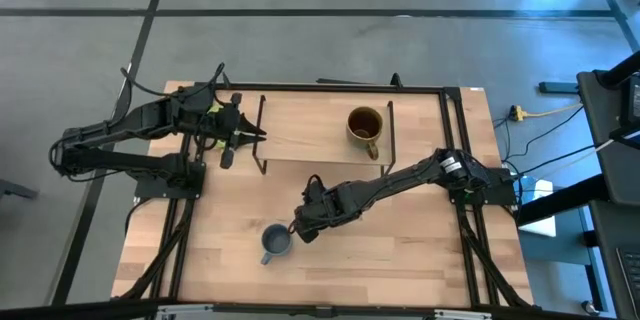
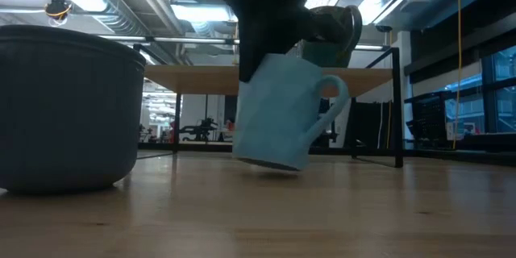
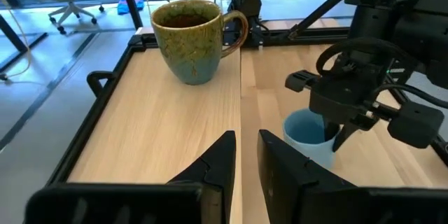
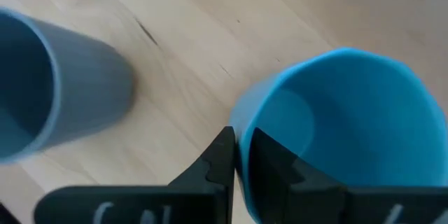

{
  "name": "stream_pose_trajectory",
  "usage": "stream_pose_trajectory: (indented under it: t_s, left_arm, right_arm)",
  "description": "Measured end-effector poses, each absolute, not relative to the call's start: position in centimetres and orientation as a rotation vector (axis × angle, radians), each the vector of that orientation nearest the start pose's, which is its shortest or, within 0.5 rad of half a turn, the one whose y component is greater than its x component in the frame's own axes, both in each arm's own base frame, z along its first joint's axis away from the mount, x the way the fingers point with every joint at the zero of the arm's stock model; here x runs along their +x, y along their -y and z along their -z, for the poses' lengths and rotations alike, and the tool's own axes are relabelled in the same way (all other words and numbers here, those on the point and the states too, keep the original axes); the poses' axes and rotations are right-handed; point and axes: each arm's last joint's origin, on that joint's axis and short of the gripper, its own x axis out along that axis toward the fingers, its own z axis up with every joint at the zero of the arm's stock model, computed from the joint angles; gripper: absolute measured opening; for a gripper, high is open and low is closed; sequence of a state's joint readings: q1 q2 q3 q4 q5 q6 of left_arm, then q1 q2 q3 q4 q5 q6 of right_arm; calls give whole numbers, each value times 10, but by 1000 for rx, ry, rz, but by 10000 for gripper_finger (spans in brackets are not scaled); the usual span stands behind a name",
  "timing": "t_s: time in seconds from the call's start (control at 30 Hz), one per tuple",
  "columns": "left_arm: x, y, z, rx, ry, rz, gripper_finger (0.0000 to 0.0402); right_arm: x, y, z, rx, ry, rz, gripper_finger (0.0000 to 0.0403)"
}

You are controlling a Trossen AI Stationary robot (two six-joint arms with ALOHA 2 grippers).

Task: Stack small to large cups/mugs on shelf
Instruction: Remove the blue mug from the shelf

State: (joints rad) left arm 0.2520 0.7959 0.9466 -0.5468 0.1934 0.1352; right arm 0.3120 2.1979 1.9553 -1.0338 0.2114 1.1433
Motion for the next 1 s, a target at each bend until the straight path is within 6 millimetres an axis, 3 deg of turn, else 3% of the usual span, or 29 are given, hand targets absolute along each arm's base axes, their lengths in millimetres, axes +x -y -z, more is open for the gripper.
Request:
stream_pose_trajectory:
  t_s: [0.6,1.0]
  left_arm:
    - [154,-34,-351,27,-390,-45,55]
    - [154,-34,-351,27,-390,-45,55]
  right_arm:
    - [432,-131,-221,700,-1105,697,43]
    - [434,-132,-222,711,-1087,681,113]
